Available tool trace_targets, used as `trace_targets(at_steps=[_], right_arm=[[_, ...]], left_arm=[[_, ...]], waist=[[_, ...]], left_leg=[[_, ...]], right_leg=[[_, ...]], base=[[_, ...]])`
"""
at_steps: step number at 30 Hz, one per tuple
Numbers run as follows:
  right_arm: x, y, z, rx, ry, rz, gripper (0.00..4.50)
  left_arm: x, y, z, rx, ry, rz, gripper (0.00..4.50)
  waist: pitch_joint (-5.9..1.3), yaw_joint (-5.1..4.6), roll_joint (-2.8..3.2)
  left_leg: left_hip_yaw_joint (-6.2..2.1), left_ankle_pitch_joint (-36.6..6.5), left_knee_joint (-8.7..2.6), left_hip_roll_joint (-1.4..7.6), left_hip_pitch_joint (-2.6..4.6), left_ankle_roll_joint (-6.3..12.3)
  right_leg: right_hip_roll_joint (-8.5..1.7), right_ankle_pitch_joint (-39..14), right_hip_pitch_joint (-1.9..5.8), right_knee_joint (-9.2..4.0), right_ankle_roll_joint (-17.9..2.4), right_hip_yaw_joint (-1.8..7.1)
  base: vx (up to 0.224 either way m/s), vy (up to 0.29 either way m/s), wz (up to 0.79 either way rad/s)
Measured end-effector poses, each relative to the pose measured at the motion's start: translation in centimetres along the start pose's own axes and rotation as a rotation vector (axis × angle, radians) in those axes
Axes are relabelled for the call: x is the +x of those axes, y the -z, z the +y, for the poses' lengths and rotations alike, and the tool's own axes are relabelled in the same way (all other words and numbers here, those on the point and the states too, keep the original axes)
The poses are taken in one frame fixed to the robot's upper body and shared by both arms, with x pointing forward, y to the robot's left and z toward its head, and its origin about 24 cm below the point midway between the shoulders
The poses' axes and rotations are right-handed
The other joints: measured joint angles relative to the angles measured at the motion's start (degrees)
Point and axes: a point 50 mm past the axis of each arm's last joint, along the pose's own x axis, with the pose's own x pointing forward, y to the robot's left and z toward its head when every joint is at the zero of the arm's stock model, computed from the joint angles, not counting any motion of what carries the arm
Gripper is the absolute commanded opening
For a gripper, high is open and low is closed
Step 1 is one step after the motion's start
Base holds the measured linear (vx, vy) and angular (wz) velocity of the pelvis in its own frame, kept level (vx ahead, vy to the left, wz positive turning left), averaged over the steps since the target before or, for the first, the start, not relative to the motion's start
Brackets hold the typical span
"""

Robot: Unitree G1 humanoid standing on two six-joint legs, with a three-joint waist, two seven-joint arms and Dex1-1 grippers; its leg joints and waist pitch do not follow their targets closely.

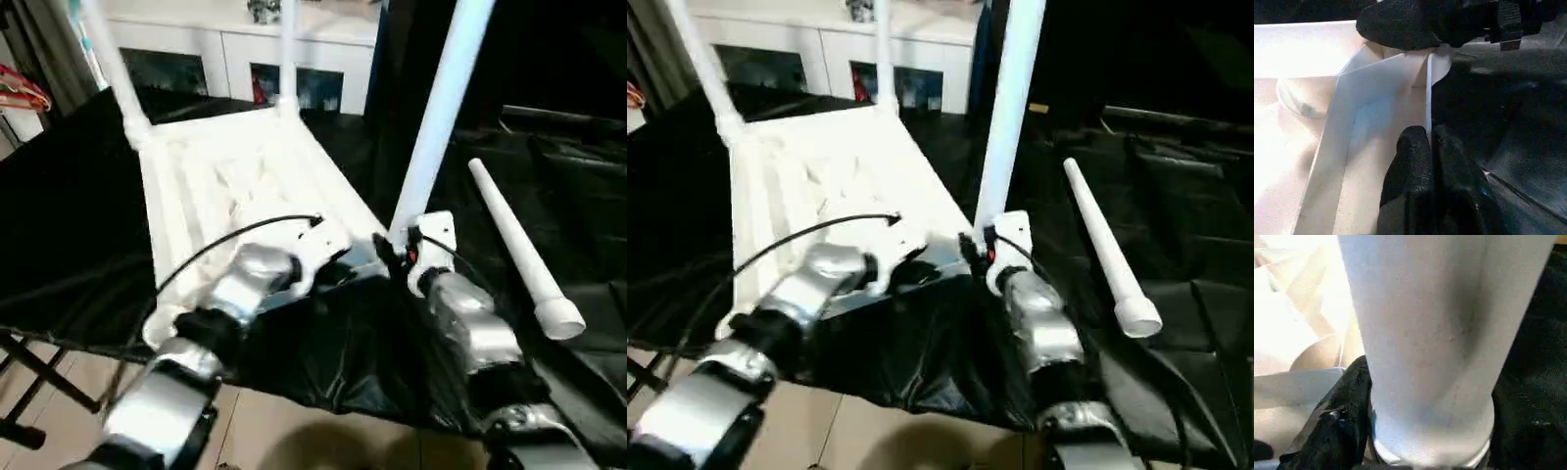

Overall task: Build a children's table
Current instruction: Rotate leg to tighten

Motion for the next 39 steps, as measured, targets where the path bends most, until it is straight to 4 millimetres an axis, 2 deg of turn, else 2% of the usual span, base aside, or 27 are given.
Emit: trace_targets(at_steps=[2, 6, 9, 17, 24, 27, 35, 39], right_arm=[[0.0, 0.0, 0.0, 0.003, 0.002, -0.003, 3.42], [0.0, 0.0, 0.0, -0.01, -0.043, -0.004, 3.63], [-0.4, -0.2, -0.4, -0.068, -0.166, 0.006, 3.63], [-2.3, -0.4, -1.5, -0.229, -0.524, 0.057, 3.63], [-5.0, -0.3, -1.9, -0.279, -0.814, 0.14, 3.63], [-5.5, -0.1, -1.6, -0.284, -0.873, 0.155, 3.63], [-6.2, 0.1, -1.1, -0.276, -0.923, 0.164, 2.96], [-6.3, 0.1, -0.8, -0.272, -0.934, 0.167, 2.83]], left_arm=[[0.0, 0.0, 0.0, 0.001, 0.0, -0.001, 0.0], [-0.2, 0.0, 0.1, 0.025, 0.011, -0.004, 0.0], [-1.0, 0.4, 0.3, 0.047, 0.056, -0.01, 0.0], [-3.2, 1.4, 0.5, 0.1, 0.198, -0.021, 0.0], [-4.8, 2.4, 0.4, 0.122, 0.342, -0.018, 0.0], [-5.2, 2.7, 0.3, 0.127, 0.379, -0.014, 0.0], [-6.1, 3.2, 0.4, 0.138, 0.434, -0.009, 0.0], [-6.2, 3.2, 0.3, 0.141, 0.446, -0.011, 0.0]], waist=[[-0.01, 0.01, 0.02], [0.01, -0.06, 0.06], [0.07, -0.31, 0.15], [0.13, 0.28, 0.26], [0.14, 2.03, 0.28], [0.14, 2.28, 0.27], [0.14, 2.34, 0.27], [0.14, 2.49, 0.28]], left_leg=[[0.0, 0.0, -0.01, 0.0, 0.01, 0.0], [0.01, 0.0, -0.02, 0.0, -0.02, 0.0], [0.01, 0.0, -0.03, 0.01, -0.05, 0.0], [0.02, 0.0, -0.07, 0.04, -0.2, 0.02], [0.09, 0.0, 0.02, 0.08, -0.21, 0.04], [0.1, 0.0, 0.07, 0.09, -0.11, 0.04], [0.1, 0.0, 0.06, 0.1, 0.0, 0.03], [0.1, 0.0, 0.06, 0.1, 0.0, 0.03]], right_leg=[[0.0, 0.0, 0.01, 0.0, -0.1, 0.0], [0.0, 0.0, -0.03, -0.01, -0.1, 0.0], [0.01, 0.1, -0.09, -0.01, -0.1, 0.0], [0.0, 0.1, -0.11, -0.05, -0.3, -0.06], [-0.03, 0.0, -0.08, -0.04, -0.3, -0.05], [-0.04, 0.0, -0.07, 0.0, -0.3, -0.05], [-0.04, 0.0, -0.07, 0.02, -0.3, -0.04], [-0.03, 0.0, -0.06, 0.01, -0.2, -0.04]], base=[[0.0, 0.0, 0.0], [0.0, 0.0, 0.0], [0.0, 0.0, 0.0], [0.0, 0.0, 0.0], [0.0, 0.0, 0.0], [0.0, 0.0, 0.0], [0.0, 0.0, 0.0], [0.0, 0.0, 0.0]])
